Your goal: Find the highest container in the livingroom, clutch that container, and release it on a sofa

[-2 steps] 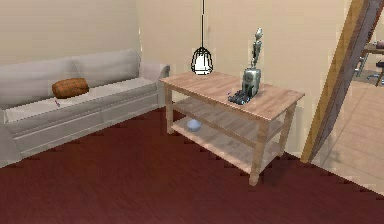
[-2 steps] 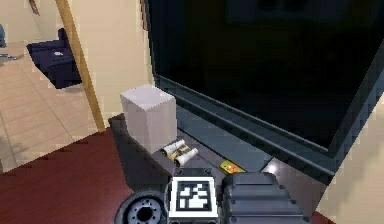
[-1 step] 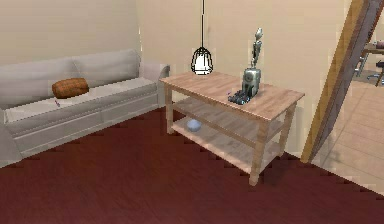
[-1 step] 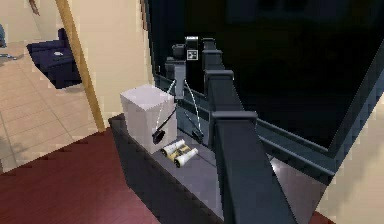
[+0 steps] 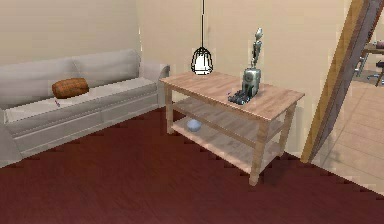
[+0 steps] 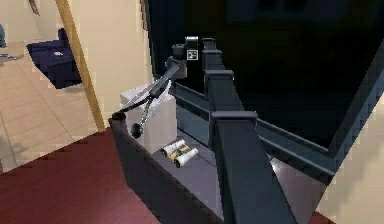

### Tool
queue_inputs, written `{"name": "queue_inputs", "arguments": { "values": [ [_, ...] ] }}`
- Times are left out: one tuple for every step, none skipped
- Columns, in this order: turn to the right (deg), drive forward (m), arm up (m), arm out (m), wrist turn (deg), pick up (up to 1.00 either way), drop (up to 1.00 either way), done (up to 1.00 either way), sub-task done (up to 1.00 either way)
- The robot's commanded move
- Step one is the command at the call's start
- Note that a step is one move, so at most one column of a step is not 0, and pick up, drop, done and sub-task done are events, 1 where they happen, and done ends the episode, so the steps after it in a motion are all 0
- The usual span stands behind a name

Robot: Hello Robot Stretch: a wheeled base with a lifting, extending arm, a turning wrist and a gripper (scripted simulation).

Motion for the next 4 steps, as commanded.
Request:
{"name": "queue_inputs", "arguments": {
  "values": [
    [0.0, 0.0, 0.0, 0.0, 45.0, 0.0, 0.0, 0.0, 0.0],
    [0.0, 0.0, 0.0, 0.0, 27.0, 0.0, 0.0, 0.0, 0.0],
    [0.0, 0.0, -0.14, 0.0, 0.0, 0.0, 0.0, 0.0, 0.0],
    [0.0, 0.0, 0.0, 0.0, 0.0, 1.0, 0.0, 0.0, 0.0]
  ]
}}
